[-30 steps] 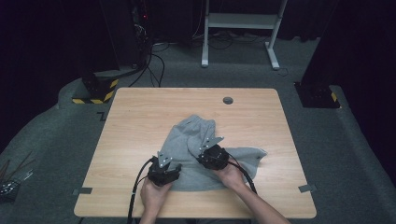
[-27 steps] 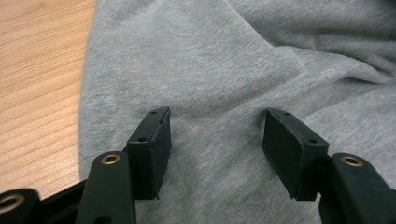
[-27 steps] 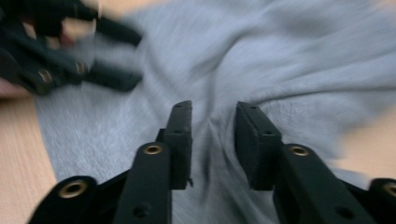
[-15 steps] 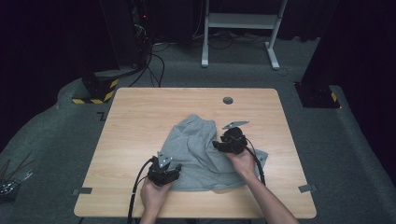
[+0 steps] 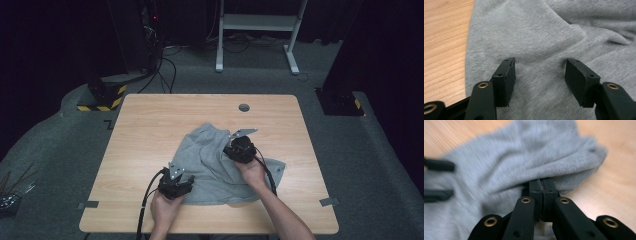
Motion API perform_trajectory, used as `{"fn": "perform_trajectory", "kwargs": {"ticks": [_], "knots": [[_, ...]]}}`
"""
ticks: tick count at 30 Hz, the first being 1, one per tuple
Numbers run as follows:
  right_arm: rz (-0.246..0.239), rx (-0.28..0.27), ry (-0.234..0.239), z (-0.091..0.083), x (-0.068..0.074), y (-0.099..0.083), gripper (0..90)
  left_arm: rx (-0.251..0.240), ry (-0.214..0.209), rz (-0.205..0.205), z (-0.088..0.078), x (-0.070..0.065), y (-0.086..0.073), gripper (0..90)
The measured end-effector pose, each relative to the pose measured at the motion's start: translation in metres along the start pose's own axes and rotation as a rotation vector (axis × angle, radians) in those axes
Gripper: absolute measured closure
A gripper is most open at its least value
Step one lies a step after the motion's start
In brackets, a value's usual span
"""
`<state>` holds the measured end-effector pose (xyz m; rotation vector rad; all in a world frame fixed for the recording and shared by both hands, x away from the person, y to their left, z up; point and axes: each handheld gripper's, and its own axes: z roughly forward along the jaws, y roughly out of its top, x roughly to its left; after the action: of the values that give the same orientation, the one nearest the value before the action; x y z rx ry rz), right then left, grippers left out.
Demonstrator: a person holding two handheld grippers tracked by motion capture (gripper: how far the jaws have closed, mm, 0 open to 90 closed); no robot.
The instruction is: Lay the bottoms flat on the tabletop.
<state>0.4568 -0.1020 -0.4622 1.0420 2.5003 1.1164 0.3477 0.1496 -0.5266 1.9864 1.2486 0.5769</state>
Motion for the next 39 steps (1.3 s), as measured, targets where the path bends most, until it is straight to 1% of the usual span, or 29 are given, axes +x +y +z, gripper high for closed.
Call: {"fn": "perform_trajectory", "kwargs": {"ticks": [2,4,5,6,7,8,10,11,12,13,14,15,16,17,20,21,23,24,25,27,29,30,31,32,33,35,37,38,39], "knots": [[-0.047,-0.033,-0.008,-0.012,0.008,0.012,89.2,0.0,0.0,0.0,0.0,0.0,0.0,41.9],[-0.091,-0.047,-0.005,-0.016,0.017,0.022,89.2,0.0,0.0,0.0,0.0,0.0,0.0,41.9],[-0.107,-0.054,-0.002,-0.016,0.021,0.024,89.1,0.0,-0.001,0.0,0.0,0.0,0.0,41.9],[-0.107,-0.054,-0.002,-0.016,0.021,0.024,89.1,0.0,-0.001,0.0,0.0,0.0,0.0,41.9],[-0.125,-0.053,0.007,-0.014,0.027,0.027,89.1,0.0,-0.001,0.0,0.0,0.0,0.0,41.9],[-0.167,-0.054,0.03,-0.005,0.042,0.028,89.0,0.002,-0.001,0.001,0.0,0.0,0.0,41.9],[-0.188,-0.025,0.066,0.007,0.054,0.025,88.2,0.001,0.0,0.001,0.0,0.0,0.0,41.9],[-0.219,0.04,0.106,0.02,0.062,0.021,86.9,0.001,0.0,0.0,0.0,0.0,0.0,41.9],[-0.244,0.09,0.114,0.029,0.068,0.017,85.0,0.001,0.0,0.0,0.0,0.0,0.0,41.8],[-0.283,0.138,0.119,0.039,0.074,0.011,81.4,0.002,-0.001,0.0,0.0,0.0,0.0,41.8],[-0.283,0.138,0.119,0.039,0.074,0.011,81.4,0.002,-0.001,0.0,0.0,0.0,0.0,41.8],[-0.278,0.146,0.169,0.044,0.077,0.004,72.8,0.002,0.0,0.001,0.0,0.0,0.0,41.7],[-0.265,0.136,0.187,0.041,0.076,0.003,68.4,0.002,0.0,0.001,0.0,0.0,0.0,41.8],[-0.254,0.126,0.188,0.037,0.076,0.002,65.2,0.0,0.0,-0.001,0.0,0.0,0.0,41.7],[-0.251,0.076,0.152,0.016,0.071,0.0,62.8,0.0,0.0,0.0,0.0,0.0,0.0,41.7],[-0.238,0.041,0.132,0.006,0.066,-0.002,62.8,0.0,0.0,0.0,0.0,0.0,0.0,41.7],[-0.199,0.002,0.105,-0.008,0.056,-0.004,63.1,0.001,0.0,0.0,0.0,0.0,0.0,41.7],[-0.199,0.002,0.105,-0.008,0.056,-0.004,63.1,0.001,0.0,0.0,0.0,0.0,0.0,41.7],[-0.137,-0.019,0.063,-0.017,0.04,-0.006,63.8,0.0,0.001,0.0,0.0,0.0,0.0,41.7],[-0.06,-0.008,0.04,-0.016,0.026,-0.009,63.6,0.0,0.0,0.0,0.0,0.0,0.0,41.7],[-0.003,0.009,0.033,-0.008,0.016,-0.01,60.5,0.002,0.0,0.0,0.0,0.0,0.0,41.7],[0.011,0.017,0.034,-0.003,0.014,-0.01,58.7,0.0,0.0,0.0,0.0,0.0,0.0,41.7],[0.011,0.017,0.034,-0.003,0.014,-0.01,58.7,0.0,0.0,0.0,0.0,0.0,0.0,41.7],[0.057,0.044,0.041,0.01,0.012,-0.009,56.2,-0.003,0.001,-0.003,0.0,0.0,0.0,41.7],[0.066,0.049,0.046,0.014,0.012,-0.009,57.7,-0.002,0.001,-0.003,0.0,0.0,0.0,41.7],[0.069,0.071,0.054,0.023,0.014,-0.006,69.7,-0.003,0.001,-0.003,0.0,0.0,0.0,41.7],[0.053,0.099,0.068,0.03,0.017,-0.003,80.0,-0.002,0.001,-0.003,0.0,0.0,0.0,41.7],[0.053,0.099,0.068,0.03,0.017,-0.003,80.0,-0.002,0.001,-0.003,0.0,0.0,0.0,41.7],[0.033,0.104,0.064,0.03,0.019,0.0,83.3,-0.002,0.001,-0.003,0.0,0.0,0.0,41.6]]}}
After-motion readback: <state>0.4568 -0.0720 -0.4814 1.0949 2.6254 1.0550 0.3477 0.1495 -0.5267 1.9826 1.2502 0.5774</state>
